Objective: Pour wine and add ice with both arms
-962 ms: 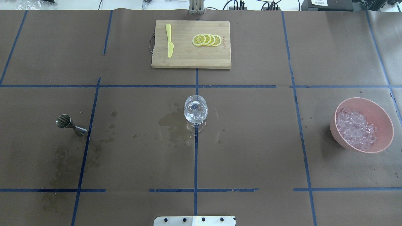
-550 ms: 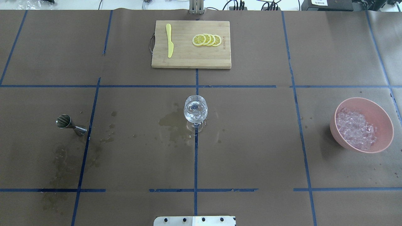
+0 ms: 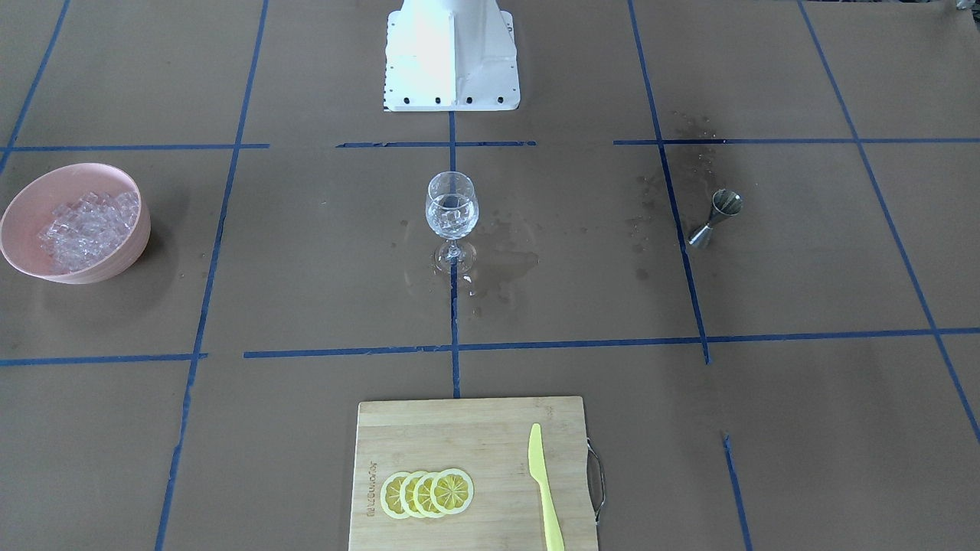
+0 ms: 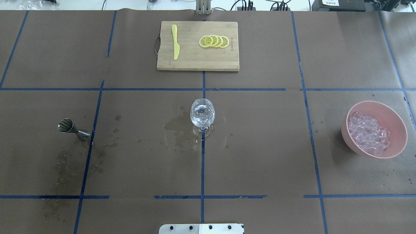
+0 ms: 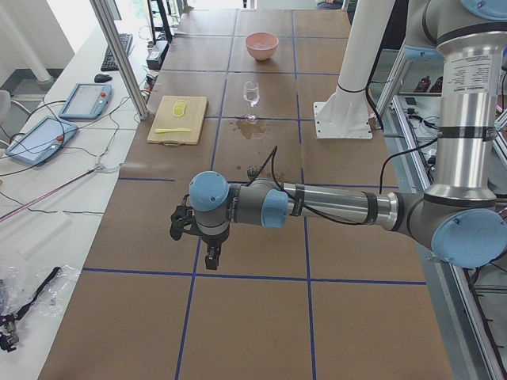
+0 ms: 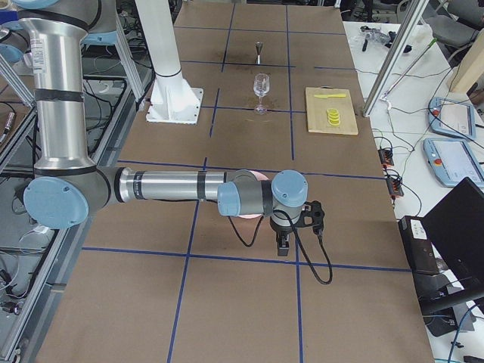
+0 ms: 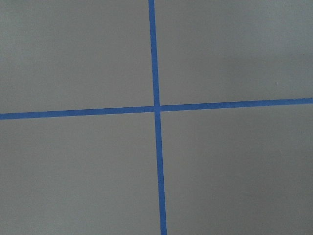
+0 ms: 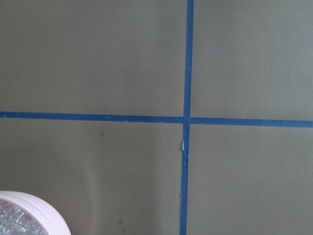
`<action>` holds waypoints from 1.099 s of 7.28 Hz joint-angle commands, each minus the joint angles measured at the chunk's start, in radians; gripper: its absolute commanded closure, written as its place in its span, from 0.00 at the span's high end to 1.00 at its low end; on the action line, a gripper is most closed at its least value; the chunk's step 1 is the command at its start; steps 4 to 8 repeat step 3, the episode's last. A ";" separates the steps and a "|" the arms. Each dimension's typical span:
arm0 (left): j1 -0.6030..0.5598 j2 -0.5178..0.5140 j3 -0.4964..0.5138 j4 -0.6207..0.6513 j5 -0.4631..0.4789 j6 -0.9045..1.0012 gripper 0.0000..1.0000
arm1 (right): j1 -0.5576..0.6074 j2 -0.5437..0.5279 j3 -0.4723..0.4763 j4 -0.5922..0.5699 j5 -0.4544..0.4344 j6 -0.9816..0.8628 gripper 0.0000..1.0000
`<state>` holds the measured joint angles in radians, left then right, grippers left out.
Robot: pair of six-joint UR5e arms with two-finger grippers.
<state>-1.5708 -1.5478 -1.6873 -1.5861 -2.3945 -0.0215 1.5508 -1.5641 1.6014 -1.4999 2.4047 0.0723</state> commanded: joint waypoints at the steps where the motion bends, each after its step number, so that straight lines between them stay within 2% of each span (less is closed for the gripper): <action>1: 0.000 -0.001 0.000 0.000 0.000 0.000 1.00 | 0.000 -0.001 0.000 0.001 0.001 0.000 1.00; 8: 0.000 0.002 0.005 -0.021 0.000 -0.002 1.00 | 0.000 -0.001 0.000 0.001 0.001 0.001 1.00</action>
